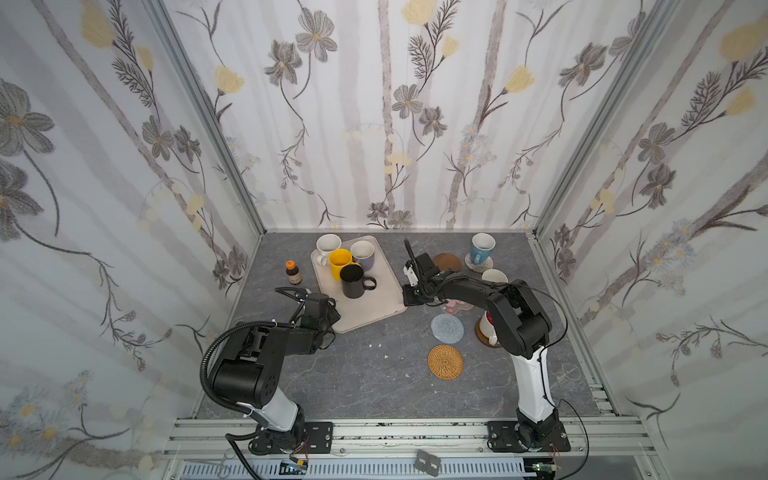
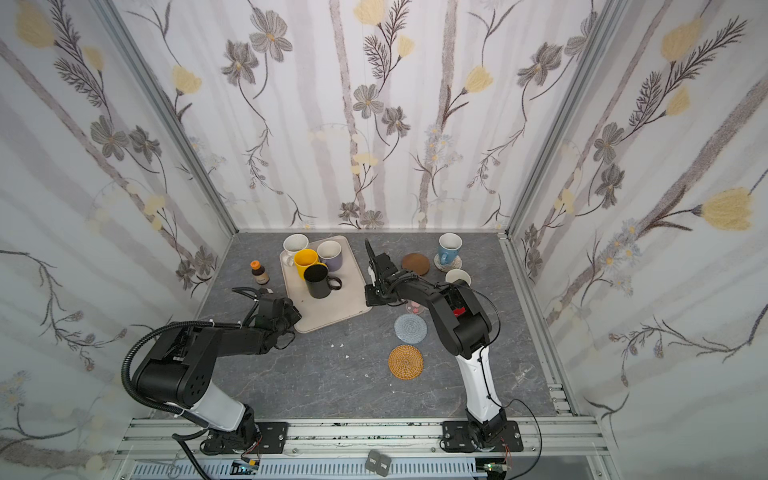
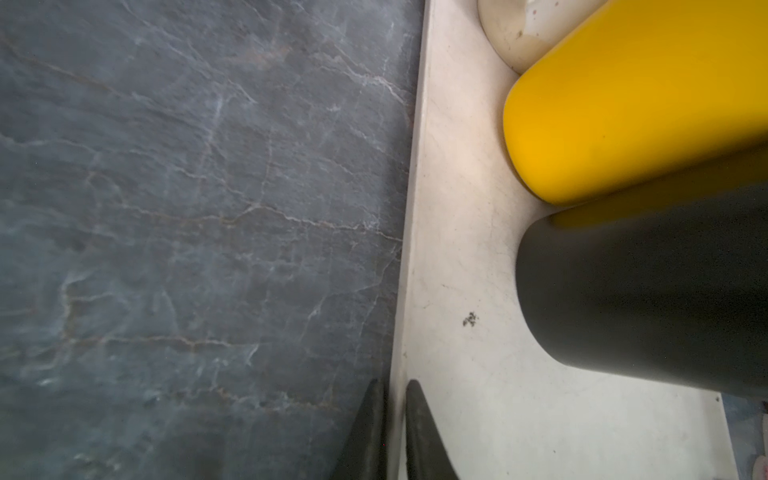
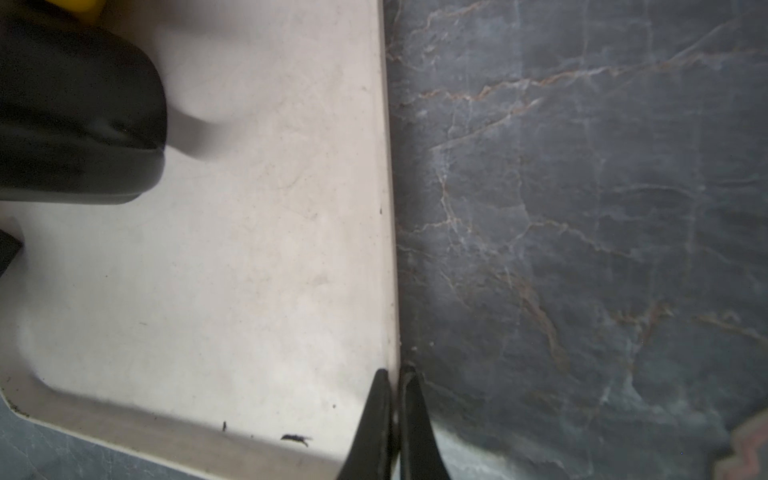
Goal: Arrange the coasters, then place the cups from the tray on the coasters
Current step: 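Move the right gripper toward the black mug while the left gripper holds still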
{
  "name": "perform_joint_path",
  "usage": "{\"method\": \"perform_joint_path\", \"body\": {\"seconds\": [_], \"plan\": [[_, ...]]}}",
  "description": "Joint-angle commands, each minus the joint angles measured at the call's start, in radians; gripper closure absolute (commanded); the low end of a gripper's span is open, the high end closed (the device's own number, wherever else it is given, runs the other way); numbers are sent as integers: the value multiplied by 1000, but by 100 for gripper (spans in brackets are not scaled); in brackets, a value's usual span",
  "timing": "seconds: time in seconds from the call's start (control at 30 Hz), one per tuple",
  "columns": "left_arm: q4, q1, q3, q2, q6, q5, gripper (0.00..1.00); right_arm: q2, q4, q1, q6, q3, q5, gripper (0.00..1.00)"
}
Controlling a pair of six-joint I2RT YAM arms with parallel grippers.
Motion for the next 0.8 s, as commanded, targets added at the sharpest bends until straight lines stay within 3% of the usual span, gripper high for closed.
{"method": "perform_joint_path", "body": {"seconds": [0.0,0.77], "plan": [[8,-6,-12,-10,-5,96,87,-43,60,32,32,-42,-105,100],[33,-5,-108,-107,16,86,91,-247,202,202,159,-377,-37,100]]}}
